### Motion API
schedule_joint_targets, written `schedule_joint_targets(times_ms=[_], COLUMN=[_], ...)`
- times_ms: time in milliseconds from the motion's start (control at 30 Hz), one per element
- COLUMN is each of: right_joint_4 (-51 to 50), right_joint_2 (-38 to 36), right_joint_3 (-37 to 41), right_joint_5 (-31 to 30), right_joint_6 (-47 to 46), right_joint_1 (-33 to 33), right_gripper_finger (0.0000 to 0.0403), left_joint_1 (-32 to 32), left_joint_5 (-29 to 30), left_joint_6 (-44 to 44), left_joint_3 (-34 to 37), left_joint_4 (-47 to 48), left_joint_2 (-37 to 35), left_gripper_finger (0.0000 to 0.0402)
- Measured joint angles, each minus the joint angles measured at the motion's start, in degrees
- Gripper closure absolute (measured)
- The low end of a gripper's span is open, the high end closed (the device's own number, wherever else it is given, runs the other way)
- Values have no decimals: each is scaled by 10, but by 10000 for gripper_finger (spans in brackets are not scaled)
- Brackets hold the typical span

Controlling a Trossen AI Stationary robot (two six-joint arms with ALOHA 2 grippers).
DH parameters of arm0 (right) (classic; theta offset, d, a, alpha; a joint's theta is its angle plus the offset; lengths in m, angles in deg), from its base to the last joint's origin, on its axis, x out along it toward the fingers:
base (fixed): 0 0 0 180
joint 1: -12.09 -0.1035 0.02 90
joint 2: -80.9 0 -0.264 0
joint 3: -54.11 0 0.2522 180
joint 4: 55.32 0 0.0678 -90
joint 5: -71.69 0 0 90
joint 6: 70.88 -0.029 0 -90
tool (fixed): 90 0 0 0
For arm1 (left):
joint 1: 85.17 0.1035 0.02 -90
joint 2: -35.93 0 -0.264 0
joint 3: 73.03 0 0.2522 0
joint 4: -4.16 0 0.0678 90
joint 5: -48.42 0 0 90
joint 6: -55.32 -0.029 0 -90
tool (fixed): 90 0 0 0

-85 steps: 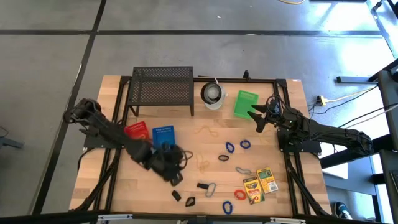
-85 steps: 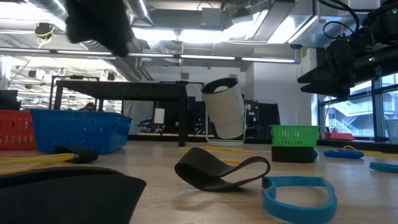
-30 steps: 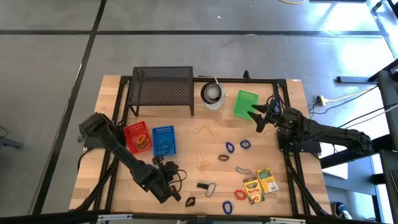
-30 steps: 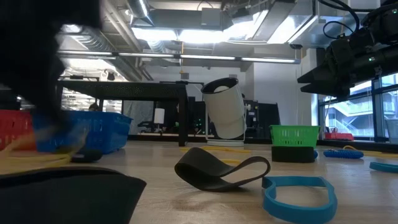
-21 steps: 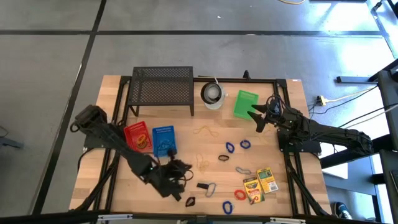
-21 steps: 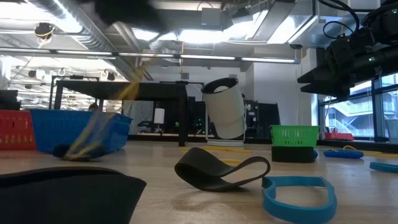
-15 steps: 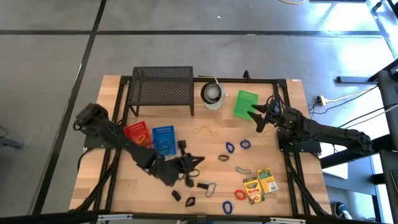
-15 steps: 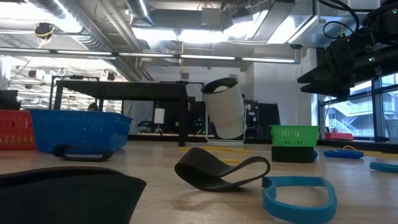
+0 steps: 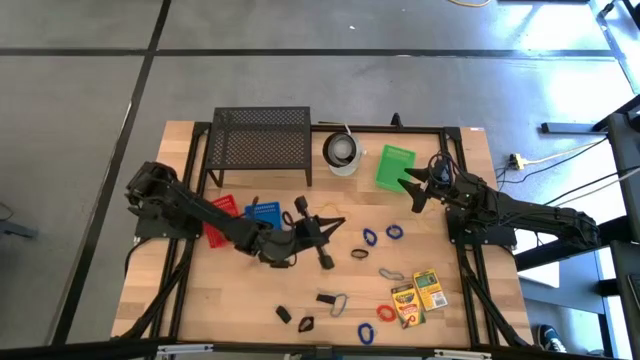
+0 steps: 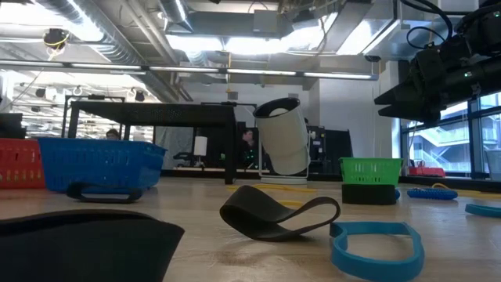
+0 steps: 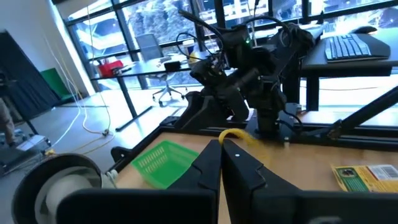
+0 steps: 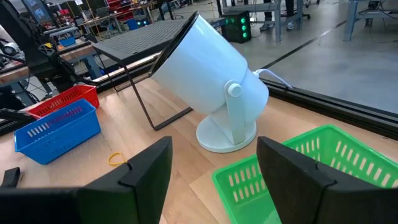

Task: Pick & Place Office Desk Supplies
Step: Put the yellow rubber band into the blue bin

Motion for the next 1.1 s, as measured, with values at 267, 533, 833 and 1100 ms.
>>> schedule_joint_targets(times_ms=[267,533,833,1100], right_joint_4=[0,0,0,0], right_joint_2=[0,0,0,0], right_joint_3=[0,0,0,0], right_joint_5=[0,0,0,0], right_joint_6=[0,0,0,0], right_joint_1=[0,0,0,0], right_gripper_finger=[165,165,165,166], left_joint_1=[-14,-40,-43,-44], left_joint_5=[41,100,53,14], left_joint_6=[2,125,486,702], left_joint_3=[-1,-2,-2,-2], left_joint_4=[21,198,600,835], left_joint_2=[-1,-45,-125,-173], left_gripper_finger=[398,398,398,398])
